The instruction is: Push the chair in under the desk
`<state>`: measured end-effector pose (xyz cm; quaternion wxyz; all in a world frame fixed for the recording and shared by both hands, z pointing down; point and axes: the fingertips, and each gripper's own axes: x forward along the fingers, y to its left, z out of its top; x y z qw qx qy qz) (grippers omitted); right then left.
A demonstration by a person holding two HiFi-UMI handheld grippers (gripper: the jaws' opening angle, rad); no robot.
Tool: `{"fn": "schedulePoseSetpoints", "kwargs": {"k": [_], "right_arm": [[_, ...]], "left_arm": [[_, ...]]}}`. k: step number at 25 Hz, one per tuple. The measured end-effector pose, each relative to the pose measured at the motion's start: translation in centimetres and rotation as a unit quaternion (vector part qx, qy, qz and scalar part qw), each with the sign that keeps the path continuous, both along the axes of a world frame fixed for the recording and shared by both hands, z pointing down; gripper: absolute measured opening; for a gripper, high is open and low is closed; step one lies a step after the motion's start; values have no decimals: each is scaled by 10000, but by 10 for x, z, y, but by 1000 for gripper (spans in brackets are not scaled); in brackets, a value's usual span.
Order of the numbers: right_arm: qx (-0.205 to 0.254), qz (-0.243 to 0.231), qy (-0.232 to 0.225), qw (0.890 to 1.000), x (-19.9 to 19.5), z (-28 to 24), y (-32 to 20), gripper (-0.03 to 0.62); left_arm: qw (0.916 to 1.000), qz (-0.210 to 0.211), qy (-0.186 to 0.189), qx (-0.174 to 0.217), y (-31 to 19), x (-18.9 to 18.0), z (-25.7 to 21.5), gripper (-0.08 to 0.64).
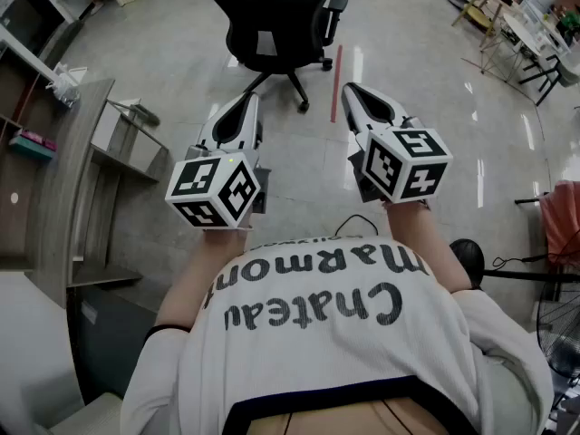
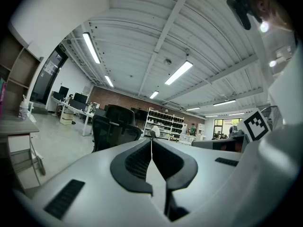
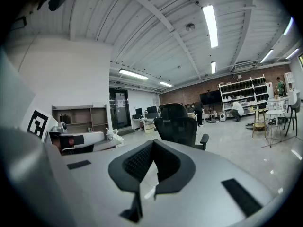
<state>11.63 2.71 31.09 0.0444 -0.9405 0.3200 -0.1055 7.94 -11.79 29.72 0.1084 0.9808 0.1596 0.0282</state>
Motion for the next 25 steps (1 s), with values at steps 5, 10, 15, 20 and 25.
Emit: {"fn": "schedulePoseSetpoints", "kwargs": {"k": [5,10,15,20,25], "right_arm": [[14,48,-27,10000,7,2,-8,5],[84,4,-207,9998,8,17,-17,6],[45,-180,-323,9993,9,28,-25,6],[-202,-211,-364,9989,28,36,-29,6],[-165,-387,-355,9985,60,45,-33,6]], "left_arm": [[10000,53,-11,10,-10,6,1,18],[9996,227,-143,-25,-16,6,16,18],[9992,213,-291,-172,-26,11,26,18],[9994,124,-280,-130,-39,24,29,18],[9986,98,-476,-196,-45,56,44,18]]}}
